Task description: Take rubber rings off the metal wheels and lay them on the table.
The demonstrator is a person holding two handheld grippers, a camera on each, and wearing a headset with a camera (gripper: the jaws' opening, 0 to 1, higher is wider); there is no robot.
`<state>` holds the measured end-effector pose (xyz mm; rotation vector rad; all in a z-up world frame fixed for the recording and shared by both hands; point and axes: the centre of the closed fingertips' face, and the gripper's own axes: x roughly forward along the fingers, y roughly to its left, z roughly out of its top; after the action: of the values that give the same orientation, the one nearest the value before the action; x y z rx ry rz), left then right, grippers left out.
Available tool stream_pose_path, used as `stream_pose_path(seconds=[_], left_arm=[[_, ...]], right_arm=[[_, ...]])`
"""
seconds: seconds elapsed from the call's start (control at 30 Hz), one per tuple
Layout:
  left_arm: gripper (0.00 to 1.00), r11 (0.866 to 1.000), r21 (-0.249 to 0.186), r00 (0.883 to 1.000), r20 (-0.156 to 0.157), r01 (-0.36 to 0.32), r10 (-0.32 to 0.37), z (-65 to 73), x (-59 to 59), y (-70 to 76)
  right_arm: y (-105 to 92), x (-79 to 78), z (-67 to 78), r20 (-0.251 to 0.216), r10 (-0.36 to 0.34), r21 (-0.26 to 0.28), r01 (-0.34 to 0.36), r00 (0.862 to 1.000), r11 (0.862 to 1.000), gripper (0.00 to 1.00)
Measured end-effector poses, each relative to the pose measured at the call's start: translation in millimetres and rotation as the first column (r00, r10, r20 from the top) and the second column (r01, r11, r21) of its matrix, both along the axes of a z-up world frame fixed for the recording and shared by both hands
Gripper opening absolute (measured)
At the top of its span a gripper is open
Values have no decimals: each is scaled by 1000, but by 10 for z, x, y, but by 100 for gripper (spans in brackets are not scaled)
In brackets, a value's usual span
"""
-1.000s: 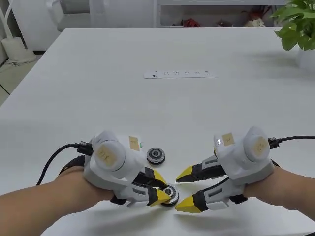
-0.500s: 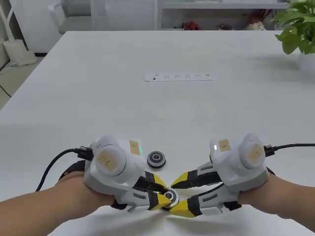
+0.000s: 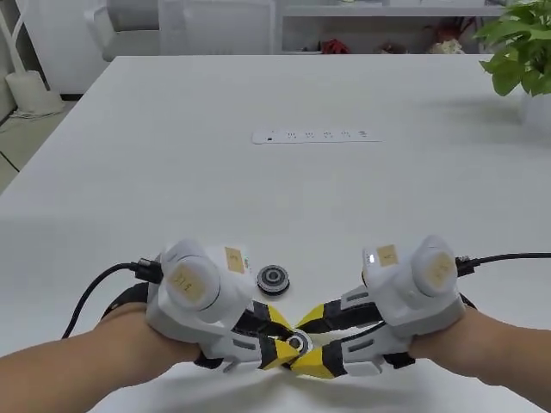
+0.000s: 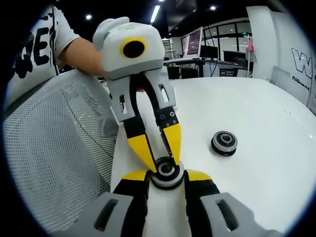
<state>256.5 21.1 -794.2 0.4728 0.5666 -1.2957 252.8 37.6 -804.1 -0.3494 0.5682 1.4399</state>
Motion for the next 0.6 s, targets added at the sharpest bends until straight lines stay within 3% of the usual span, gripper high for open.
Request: stream_pose_path(seconds=[0.6], left_arm=[[13, 1000, 0, 1000, 4, -2, 2, -3, 2, 3]], right_arm=[[-106, -12, -8, 31, 19, -29, -18, 999, 999, 22]])
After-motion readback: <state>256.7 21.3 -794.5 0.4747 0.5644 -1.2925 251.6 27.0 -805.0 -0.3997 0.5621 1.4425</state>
